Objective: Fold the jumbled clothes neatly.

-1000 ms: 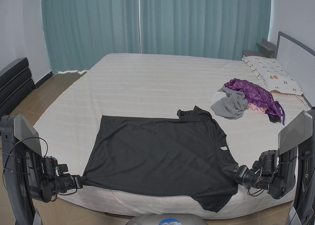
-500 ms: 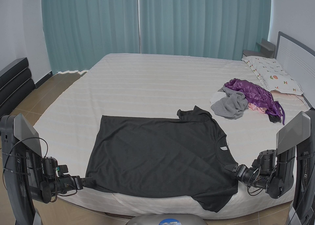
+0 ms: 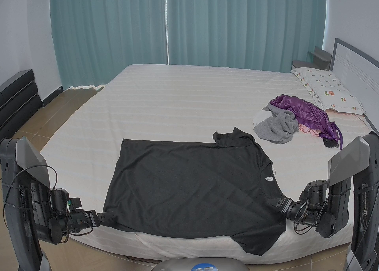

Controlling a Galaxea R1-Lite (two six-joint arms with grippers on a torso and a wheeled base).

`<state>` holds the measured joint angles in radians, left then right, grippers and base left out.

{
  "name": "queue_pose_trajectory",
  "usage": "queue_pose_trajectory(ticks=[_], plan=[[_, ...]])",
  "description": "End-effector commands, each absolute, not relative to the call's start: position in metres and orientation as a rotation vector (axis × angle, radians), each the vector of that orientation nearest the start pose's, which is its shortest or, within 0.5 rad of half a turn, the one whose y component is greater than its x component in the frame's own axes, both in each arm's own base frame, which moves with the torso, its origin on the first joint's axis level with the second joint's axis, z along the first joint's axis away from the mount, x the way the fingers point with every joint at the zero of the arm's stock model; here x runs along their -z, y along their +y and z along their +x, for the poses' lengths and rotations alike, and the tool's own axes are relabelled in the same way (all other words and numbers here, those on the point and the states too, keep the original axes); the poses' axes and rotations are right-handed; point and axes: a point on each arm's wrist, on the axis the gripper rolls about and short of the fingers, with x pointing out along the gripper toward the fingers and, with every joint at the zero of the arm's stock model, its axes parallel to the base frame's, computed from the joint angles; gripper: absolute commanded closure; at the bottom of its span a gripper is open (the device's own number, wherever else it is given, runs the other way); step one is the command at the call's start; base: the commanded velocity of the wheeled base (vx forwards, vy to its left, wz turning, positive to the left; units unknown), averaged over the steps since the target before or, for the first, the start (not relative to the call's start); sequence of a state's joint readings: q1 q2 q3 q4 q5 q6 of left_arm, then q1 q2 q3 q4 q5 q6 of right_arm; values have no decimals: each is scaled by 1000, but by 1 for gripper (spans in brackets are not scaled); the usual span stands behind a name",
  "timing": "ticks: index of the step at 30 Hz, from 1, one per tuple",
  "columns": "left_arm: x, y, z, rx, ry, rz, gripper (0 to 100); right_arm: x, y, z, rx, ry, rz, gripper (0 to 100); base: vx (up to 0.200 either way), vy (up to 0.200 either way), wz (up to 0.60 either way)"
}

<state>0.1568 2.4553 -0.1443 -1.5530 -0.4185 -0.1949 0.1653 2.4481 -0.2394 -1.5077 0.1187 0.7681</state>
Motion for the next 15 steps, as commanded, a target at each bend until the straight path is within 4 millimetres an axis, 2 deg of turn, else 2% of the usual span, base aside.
queue_pose_trajectory(ticks=[1, 15], plan=[[58, 30, 243, 178, 738, -398, 0, 58, 38, 265, 36, 746, 697, 0, 0, 0, 0], [58, 29, 242, 179, 741, -398, 0, 62, 38, 267, 30, 764, 673, 0, 0, 0, 0]])
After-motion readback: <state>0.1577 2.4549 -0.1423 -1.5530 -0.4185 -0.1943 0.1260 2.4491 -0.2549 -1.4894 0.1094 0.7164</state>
